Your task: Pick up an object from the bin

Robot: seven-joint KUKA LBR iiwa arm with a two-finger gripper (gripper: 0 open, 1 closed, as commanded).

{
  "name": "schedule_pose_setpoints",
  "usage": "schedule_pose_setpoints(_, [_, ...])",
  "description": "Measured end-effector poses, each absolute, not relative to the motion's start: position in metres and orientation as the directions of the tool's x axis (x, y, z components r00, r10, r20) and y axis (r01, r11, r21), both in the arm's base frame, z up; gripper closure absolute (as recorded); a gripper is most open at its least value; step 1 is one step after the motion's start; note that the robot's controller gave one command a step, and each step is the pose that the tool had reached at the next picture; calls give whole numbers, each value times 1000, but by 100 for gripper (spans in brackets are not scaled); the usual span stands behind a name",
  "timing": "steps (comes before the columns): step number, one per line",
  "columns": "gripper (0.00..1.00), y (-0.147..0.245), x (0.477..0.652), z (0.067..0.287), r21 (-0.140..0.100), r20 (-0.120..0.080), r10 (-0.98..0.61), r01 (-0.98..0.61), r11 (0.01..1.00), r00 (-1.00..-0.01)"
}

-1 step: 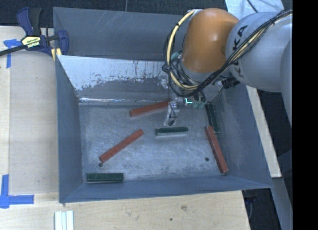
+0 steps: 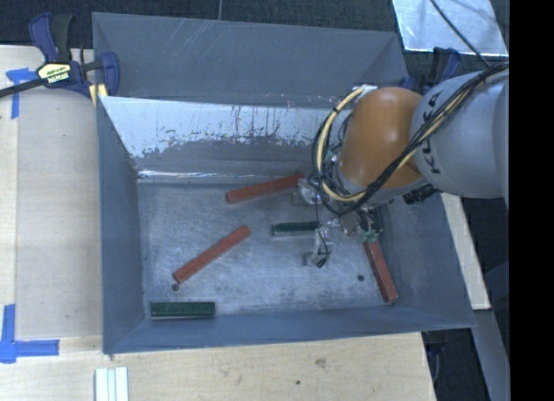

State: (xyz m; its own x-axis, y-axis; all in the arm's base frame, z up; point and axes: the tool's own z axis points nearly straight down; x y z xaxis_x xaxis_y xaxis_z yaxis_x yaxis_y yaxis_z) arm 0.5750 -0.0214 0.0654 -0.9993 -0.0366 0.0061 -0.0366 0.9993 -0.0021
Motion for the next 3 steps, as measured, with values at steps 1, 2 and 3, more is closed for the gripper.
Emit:
schedule_pose_setpoints(1, [0, -7, 559, 100, 1, -1, 20, 20, 1000, -1000])
schedule_pose_setpoints(2, [0, -3, 562, 103, 1, -5, 143, 143, 990, -990])
schedule_pose_setpoints(3, [0, -6, 549, 70, 0, -1, 271, 271, 963, -963])
